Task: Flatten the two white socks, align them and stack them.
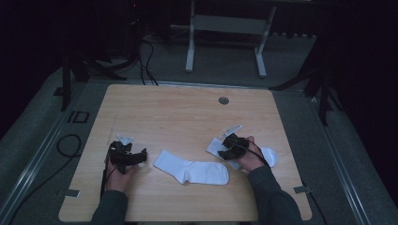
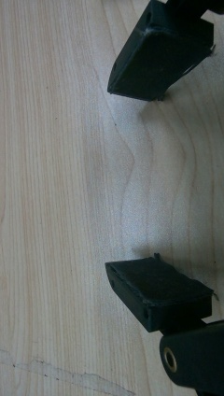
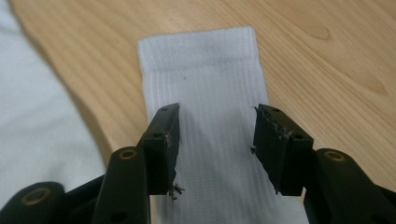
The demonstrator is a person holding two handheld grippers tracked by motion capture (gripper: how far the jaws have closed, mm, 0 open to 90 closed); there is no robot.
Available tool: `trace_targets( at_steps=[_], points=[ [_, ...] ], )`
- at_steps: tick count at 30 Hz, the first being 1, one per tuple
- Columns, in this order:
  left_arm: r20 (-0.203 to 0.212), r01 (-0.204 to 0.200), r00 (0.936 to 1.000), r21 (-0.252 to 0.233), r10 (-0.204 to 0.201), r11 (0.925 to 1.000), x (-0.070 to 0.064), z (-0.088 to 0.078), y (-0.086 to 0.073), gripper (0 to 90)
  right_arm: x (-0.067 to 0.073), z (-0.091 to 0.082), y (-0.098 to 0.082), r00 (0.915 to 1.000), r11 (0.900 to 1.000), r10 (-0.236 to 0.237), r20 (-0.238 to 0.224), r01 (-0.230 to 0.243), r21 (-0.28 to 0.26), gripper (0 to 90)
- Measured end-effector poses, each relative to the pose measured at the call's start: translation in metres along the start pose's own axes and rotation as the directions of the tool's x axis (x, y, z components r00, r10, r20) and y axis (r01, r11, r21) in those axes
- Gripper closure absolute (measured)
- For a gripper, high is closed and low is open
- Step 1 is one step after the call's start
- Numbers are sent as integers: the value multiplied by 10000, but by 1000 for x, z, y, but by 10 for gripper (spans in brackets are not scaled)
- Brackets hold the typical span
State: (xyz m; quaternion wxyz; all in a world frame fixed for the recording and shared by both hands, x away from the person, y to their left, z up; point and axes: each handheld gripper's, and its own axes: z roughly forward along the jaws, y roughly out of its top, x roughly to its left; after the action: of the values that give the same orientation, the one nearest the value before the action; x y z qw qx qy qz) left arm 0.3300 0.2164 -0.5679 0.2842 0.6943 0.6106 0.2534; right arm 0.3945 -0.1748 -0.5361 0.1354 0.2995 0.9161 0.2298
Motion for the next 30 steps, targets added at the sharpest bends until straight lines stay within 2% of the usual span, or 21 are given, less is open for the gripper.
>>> trace_targets(
  at_steps=[4, 5, 6, 9, 10, 12, 13, 14, 19, 21, 22, 23, 24, 25, 26, 27, 28, 29, 30],
  points=[
    [-4, -5, 10000, 10, 5, 10000, 0, 0, 0, 131, -3, -3, 0, 9989, 9992, -391, -270, 391, -26, 497],
    [0, 1, 10000, 1, -1, 10000, 0, 0, 0, 131, -3, -3, 0, 9989, 9992, -391, -270, 391, -26, 497],
    [-1, 3, 10000, 0, -3, 10000, 0, 0, 0, 131, -5, -5, -1, 9974, 9988, -453, -553, 443, -201, 497],
    [0, 2, 10000, -1, -2, 10000, 0, 0, 0, 132, -7, -6, -1, 9959, 9986, -510, -745, 498, -180, 496],
    [-2, -4, 10000, 3, 4, 10000, 0, 0, 0, 132, -9, -4, -1, 9928, 9984, -566, -1053, 572, 27, 479],
    [-1, 1, 10000, -2, -1, 10000, 0, 0, 0, 131, -10, -2, -1, 9921, 9975, -667, -1061, 686, 142, 464],
    [-2, -5, 10000, 4, 5, 10000, 0, 0, 0, 132, -12, 0, -1, 9921, 9978, -585, -1109, 617, 253, 447],
    [-1, 1, 10000, -2, -1, 10000, 0, 0, 0, 132, -16, 3, -2, 9896, 9993, -318, -1402, 345, 166, 438],
    [0, 5, 10000, -6, -5, 10000, 0, 0, 0, 132, -16, 4, -3, 9896, 9994, -335, -1400, 341, 17, 444],
    [-1, -1, 10000, -1, 1, 10000, 0, 0, 0, 132, -17, 5, -5, 9899, 9994, -338, -1375, 324, -127, 472],
    [-2, -7, 10000, 5, 7, 10000, 0, 0, 0, 132, -18, 4, -6, 9919, 9996, -167, -1256, 139, -231, 537],
    [-2, -7, 10000, 5, 7, 10000, 0, 0, 0, 132, -18, 4, -6, 9919, 9996, -167, -1256, 139, -231, 537],
    [-2, -6, 10000, 4, 6, 10000, 0, 0, 0, 132, -19, 4, -7, 9935, 9994, -23, -1142, -15, -335, 598],
    [-2, -6, 10000, 4, 6, 10000, 0, 0, 0, 132, -19, 4, -7, 9935, 9994, -23, -1142, -15, -335, 598],
    [-1, -5, 10000, 5, 5, 10000, 0, 0, 0, 132, -19, 4, -7, 9939, 9992, 70, -1104, -111, -371, 656],
    [-1, -5, 10000, 5, 5, 10000, 0, 0, 0, 132, -19, 4, -7, 9939, 9992, 70, -1104, -111, -371, 656],
    [-2, -5, 10000, 7, 5, 10000, 0, 0, 0, 132, -17, 4, -5, 9945, 9992, 90, -1039, -129, -370, 729],
    [-2, -5, 10000, 7, 5, 10000, 0, 0, 0, 132, -17, 4, -5, 9945, 9992, 90, -1039, -129, -370, 729],
    [-2, -8, 10000, 8, 8, 10000, 0, 0, 0, 132, -15, 5, -3, 9956, 9990, 166, -919, -203, -398, 790]
  ],
)
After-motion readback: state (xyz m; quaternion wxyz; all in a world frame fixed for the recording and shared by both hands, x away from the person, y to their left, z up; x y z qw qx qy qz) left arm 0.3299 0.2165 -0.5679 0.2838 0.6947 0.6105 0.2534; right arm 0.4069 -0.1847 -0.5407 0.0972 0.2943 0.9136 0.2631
